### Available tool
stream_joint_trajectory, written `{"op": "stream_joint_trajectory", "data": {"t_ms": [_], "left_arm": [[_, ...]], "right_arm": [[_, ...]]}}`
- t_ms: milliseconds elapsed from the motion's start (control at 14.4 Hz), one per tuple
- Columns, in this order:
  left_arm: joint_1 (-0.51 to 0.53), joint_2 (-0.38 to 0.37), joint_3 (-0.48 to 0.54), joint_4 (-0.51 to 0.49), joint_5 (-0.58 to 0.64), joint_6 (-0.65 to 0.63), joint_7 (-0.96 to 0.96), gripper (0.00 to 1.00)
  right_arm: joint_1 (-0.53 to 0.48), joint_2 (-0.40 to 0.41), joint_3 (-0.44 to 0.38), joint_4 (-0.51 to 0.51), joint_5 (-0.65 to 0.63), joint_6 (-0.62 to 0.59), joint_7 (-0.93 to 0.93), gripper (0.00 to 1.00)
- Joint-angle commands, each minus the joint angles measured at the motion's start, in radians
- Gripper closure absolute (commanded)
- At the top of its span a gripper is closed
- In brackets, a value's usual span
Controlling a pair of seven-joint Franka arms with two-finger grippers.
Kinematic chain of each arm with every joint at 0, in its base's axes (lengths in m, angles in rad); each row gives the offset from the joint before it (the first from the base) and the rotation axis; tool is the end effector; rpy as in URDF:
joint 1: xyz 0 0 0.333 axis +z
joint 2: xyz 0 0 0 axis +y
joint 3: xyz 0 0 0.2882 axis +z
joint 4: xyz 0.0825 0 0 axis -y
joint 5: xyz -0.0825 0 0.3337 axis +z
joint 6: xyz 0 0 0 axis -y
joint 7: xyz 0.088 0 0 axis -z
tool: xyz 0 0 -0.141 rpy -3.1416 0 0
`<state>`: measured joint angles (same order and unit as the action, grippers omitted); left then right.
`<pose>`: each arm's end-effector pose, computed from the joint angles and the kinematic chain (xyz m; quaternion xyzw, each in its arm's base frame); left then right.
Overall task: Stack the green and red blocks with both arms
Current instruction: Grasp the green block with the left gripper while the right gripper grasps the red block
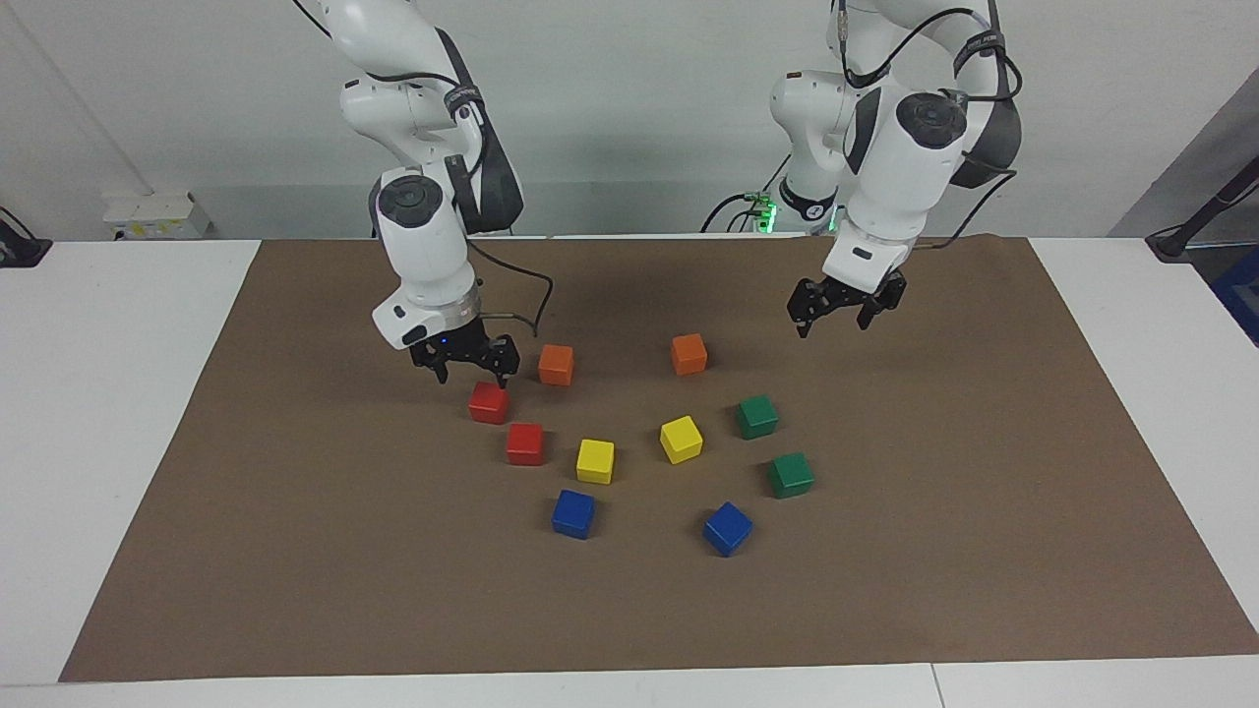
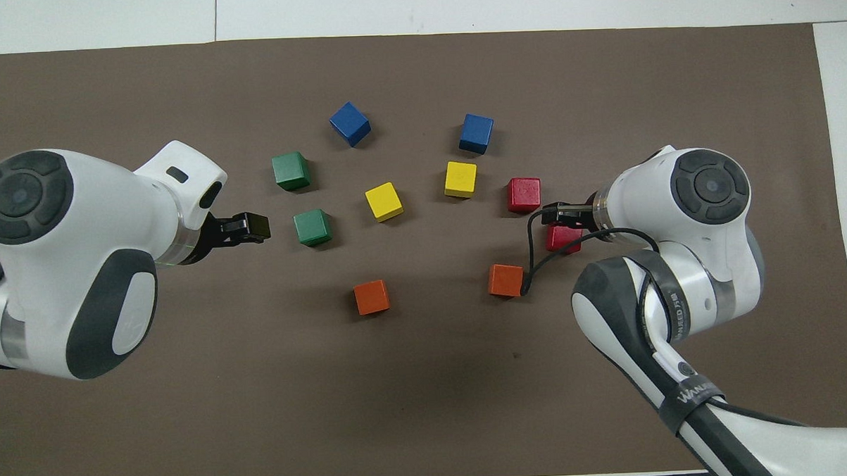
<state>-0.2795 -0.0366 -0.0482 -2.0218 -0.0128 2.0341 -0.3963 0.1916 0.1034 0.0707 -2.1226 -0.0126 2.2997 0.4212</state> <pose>0.4781 -0.1639 0.4286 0.9990 0.0370 0.0211 0.0132 0.5071 0.1353 0.3392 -0.9964 0.0756 -0.0353 0.0112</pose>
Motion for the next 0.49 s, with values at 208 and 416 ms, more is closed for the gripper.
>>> {"op": "stream_joint_trajectory", "data": {"t_ms": [208, 416], "left_arm": [[-0.056, 0.083, 0.015, -0.035, 0.005, 0.162, -0.159, 0.00], [-0.086, 0.168, 0.016, -0.005, 0.005, 0.210, -0.257, 0.00]], "right_arm": [[-0.003, 0.018, 0.001, -0.050, 0.011, 0.078, -0.054, 0.00], [-0.003, 0.030, 0.001, -0.065, 0.011, 0.118, -0.058, 0.00]]}}
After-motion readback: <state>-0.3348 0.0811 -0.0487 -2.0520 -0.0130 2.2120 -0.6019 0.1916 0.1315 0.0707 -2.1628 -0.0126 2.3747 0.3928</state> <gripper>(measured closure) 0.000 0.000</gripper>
